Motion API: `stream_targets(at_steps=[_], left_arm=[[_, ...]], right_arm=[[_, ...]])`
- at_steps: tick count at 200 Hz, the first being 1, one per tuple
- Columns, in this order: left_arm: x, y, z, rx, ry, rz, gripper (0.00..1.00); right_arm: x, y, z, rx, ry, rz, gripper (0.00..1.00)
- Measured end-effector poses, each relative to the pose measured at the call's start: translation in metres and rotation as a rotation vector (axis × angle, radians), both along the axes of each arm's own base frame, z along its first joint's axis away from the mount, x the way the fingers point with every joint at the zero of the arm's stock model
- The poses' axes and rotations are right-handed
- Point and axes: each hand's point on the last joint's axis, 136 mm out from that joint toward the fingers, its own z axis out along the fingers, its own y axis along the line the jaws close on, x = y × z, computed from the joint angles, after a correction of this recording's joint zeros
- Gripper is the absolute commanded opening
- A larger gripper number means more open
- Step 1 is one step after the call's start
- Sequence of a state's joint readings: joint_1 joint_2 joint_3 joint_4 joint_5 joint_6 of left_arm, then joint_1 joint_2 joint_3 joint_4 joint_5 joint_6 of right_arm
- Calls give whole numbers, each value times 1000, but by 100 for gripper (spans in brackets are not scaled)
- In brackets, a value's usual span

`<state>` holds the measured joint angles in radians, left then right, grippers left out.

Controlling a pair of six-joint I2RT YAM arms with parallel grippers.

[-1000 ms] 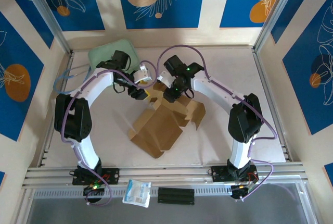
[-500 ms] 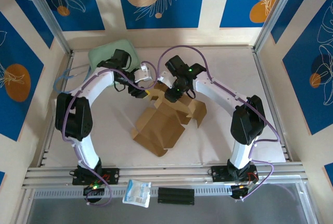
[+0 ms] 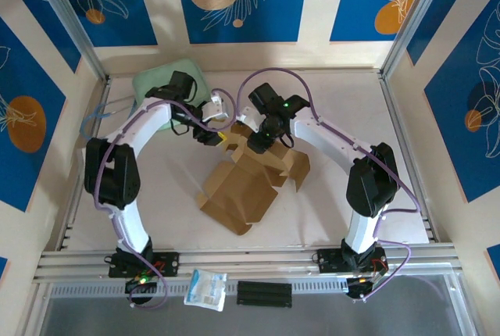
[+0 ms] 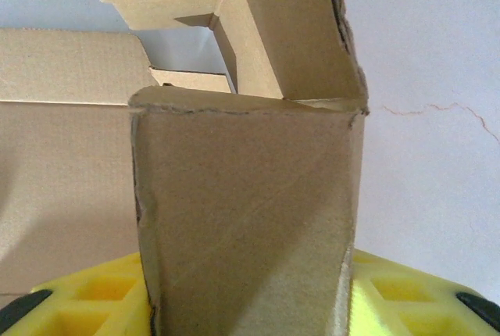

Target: Fold the paper box

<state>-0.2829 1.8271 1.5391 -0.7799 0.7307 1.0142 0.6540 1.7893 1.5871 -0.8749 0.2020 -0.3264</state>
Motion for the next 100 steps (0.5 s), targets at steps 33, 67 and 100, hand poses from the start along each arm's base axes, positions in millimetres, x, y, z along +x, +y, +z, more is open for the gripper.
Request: stream_targets(at_steps=[33, 67, 100], left_arm=[[-4, 14, 20, -2, -55, 21, 73], [7, 22, 9, 41, -64, 55, 70], [22, 18, -12, 60, -44, 82, 67]], right_arm=[[-1, -1, -3, -4, 6, -1, 49], [-2, -2, -4, -6, 8, -1, 48], [-2, -2, -3, -4, 5, -1, 49]])
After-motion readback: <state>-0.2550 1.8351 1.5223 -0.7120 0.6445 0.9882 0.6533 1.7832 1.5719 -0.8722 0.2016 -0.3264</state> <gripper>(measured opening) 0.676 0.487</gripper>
